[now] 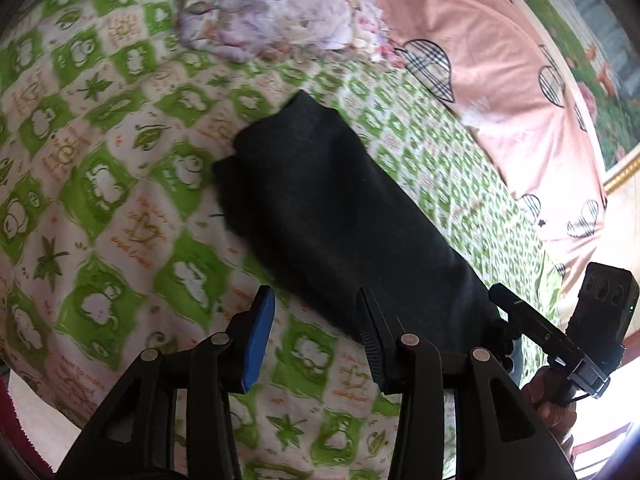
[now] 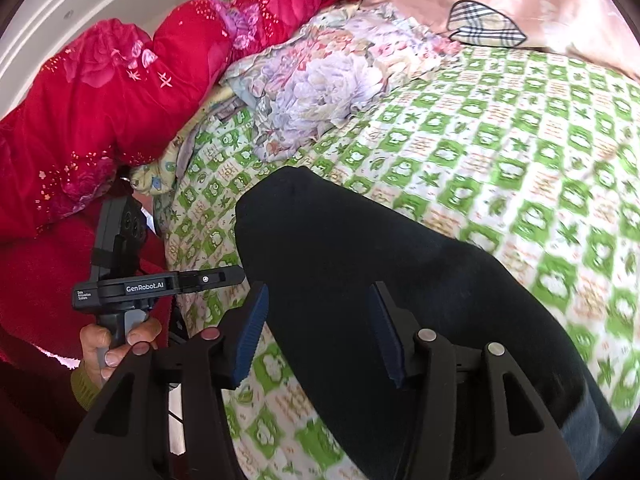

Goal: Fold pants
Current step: 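Grasp the folded pants end with both grippers and lift it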

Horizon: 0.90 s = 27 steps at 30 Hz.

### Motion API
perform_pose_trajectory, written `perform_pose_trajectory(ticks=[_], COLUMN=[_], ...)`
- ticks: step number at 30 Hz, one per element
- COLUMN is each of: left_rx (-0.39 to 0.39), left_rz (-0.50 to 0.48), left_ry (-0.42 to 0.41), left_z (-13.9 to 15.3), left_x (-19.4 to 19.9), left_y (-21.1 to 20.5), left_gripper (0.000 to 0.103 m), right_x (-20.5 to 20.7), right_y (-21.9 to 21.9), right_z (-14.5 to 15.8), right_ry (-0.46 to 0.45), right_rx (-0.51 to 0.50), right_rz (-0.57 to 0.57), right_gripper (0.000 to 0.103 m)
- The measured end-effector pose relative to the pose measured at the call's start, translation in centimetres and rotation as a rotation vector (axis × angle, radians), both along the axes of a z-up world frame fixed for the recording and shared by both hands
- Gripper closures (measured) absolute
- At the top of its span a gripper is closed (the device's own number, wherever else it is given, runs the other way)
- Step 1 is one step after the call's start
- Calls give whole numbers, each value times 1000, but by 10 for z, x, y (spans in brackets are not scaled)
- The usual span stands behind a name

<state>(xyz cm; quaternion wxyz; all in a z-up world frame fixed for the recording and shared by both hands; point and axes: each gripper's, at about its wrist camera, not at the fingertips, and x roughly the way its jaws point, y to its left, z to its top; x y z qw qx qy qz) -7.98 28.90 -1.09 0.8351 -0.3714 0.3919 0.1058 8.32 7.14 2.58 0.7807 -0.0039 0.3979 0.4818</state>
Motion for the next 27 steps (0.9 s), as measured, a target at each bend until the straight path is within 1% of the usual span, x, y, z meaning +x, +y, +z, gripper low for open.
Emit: perform_pose_trajectory(ticks=[3, 6, 9, 12, 14, 18, 23, 26, 27], left_rx=[-12, -24, -50, -45, -45, -56, -35, -12, -7], left_rz=[34, 71, 88, 90, 94, 117, 123, 128, 133], left_ry=[11, 17, 22, 45, 44, 42, 47, 60, 64], left_z=[-4, -8, -14, -19, -20, -22, -22, -21, -21], left_x=[-2, 1, 5, 18, 23, 28, 34, 41, 43], left_y=[10, 20, 28, 30, 32, 36, 36, 34, 34], left_gripper=[55, 47, 47, 46, 44, 44, 44, 46, 47], right_x=[8, 19, 35, 55, 67, 86, 101, 105, 105], right_y=[15, 31, 50, 72, 86, 119, 152, 165, 167], right_z=[-1, -2, -4, -6, -8, -15, -26, -34, -36], right_ry=[7, 18, 22, 34, 39, 40, 49, 65, 69], right_rx=[-8, -18, -42, -63, -83, -132, -186, -199, -201], right_rz=[18, 36, 55, 75, 83, 127, 183, 216, 222], right_gripper=[49, 49, 49, 49, 49, 49, 49, 49, 51])
